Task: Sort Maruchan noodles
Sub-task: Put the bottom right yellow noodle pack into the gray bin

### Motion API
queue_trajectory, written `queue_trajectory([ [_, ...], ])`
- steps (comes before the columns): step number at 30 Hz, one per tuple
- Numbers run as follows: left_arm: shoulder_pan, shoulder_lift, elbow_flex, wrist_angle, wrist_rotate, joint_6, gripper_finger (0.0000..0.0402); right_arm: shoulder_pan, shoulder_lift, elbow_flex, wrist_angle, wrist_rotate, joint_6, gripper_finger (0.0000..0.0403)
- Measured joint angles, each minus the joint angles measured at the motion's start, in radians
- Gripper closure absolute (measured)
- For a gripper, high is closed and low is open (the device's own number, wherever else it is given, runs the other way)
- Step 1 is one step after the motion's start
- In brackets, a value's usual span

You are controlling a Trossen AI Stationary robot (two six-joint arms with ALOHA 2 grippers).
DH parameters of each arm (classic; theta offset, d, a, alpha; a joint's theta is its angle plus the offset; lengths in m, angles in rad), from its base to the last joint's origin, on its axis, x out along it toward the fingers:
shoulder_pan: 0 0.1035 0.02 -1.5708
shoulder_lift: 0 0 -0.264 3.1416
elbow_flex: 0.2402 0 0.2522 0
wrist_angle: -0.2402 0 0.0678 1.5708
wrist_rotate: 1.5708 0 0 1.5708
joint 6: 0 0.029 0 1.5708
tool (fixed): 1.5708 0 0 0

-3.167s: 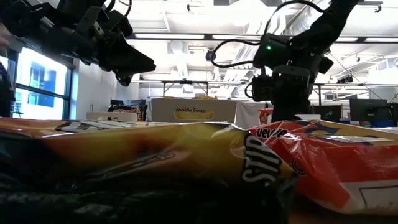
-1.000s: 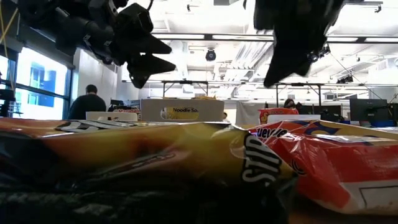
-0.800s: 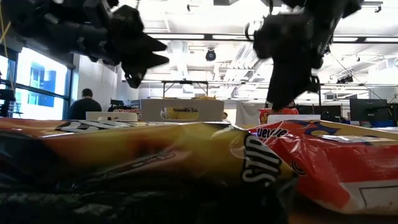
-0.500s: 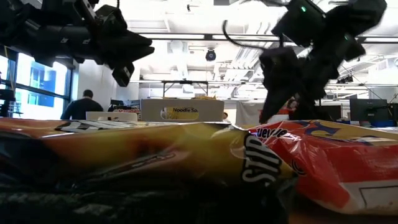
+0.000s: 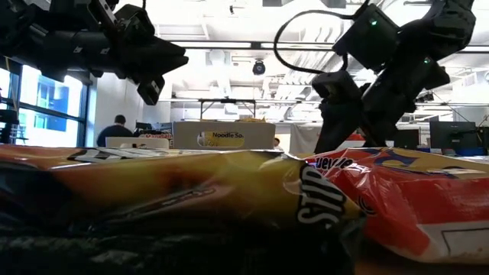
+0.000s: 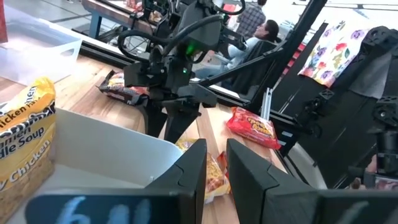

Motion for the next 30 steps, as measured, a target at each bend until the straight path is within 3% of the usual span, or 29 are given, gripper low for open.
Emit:
queue_trajectory([
  [4,0.0,0.0,0.0,-0.001,0.0,0.0,0.0349,0.0,0.026,0.01,0.036,0.0,-0.038,0.0156],
  [7,0.0,0.0,0.0,-0.003,0.0,0.0,0.035,0.0,0.031,0.009,0.089,-0.004,-0.079,0.0183],
  [18,0.0,0.0,0.0,-0.005,0.0,-0.001,0.0351,0.02,0.03,0.009,0.138,-0.004,-0.216,0.0389],
  [24,0.0,0.0,0.0,-0.005,0.0,-0.039,0.035,0.064,0.03,0.009,0.232,0.013,-0.35,0.0398],
  [30,-0.001,0.0,0.013,-0.023,0.003,-0.085,0.0329,0.134,0.029,0.009,0.326,0.103,-0.514,0.0402],
])
